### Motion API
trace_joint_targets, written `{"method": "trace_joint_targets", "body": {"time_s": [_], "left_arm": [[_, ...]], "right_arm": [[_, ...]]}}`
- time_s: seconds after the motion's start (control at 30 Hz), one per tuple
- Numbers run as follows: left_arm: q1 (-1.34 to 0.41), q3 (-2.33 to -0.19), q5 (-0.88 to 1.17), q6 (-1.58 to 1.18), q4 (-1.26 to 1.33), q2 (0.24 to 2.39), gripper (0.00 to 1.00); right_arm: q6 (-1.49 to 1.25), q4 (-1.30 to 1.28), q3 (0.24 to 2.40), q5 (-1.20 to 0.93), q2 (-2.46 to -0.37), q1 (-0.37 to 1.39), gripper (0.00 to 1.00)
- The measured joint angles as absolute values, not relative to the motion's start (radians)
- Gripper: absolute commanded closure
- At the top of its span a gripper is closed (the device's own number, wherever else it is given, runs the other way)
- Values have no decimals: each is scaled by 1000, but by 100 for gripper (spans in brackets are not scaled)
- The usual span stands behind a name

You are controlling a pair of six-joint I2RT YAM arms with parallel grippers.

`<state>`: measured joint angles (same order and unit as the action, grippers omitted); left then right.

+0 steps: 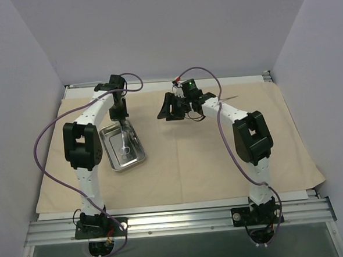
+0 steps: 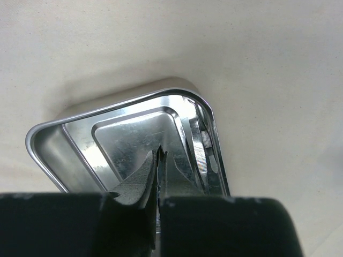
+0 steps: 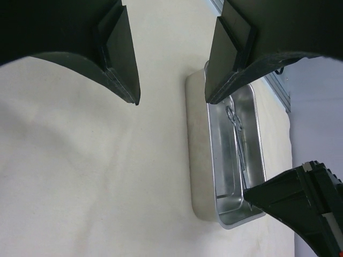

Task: Open and lay out the surgical kit
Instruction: Pick up the medical item from the container, then place the medical item in the surgical kit.

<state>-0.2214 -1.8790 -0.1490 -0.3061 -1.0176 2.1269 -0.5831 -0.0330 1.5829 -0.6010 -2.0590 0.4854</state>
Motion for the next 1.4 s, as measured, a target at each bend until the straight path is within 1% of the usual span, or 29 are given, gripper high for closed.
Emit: {"method": "trace_joint_targets", "body": {"time_s": [0.17, 0.3, 0.6, 0.9, 1.17, 1.4], "left_arm": [[-222, -1877, -133, -304, -1019, 2126, 98], [-224, -1880, -121, -303, -1033, 2126, 98], [-228, -1899, -96, -304, -1066, 2107, 98], [-228, -1914, -64, -307, -1111, 2102, 98], [-228, -1927, -28, -316, -1135, 2087, 98], [-228, -1927, 4, -332, -1142, 2053, 98]], "right_arm": [[-595, 47, 1589, -648, -2105, 515, 45], [-612, 136, 1589, -688, -2134, 556, 40], [-685, 315, 1592, -714, -2170, 635, 40], [-809, 523, 1579, -670, -2204, 675, 40], [-864, 577, 1535, -635, -2241, 709, 41], [-883, 601, 1533, -635, -2243, 735, 44]]}}
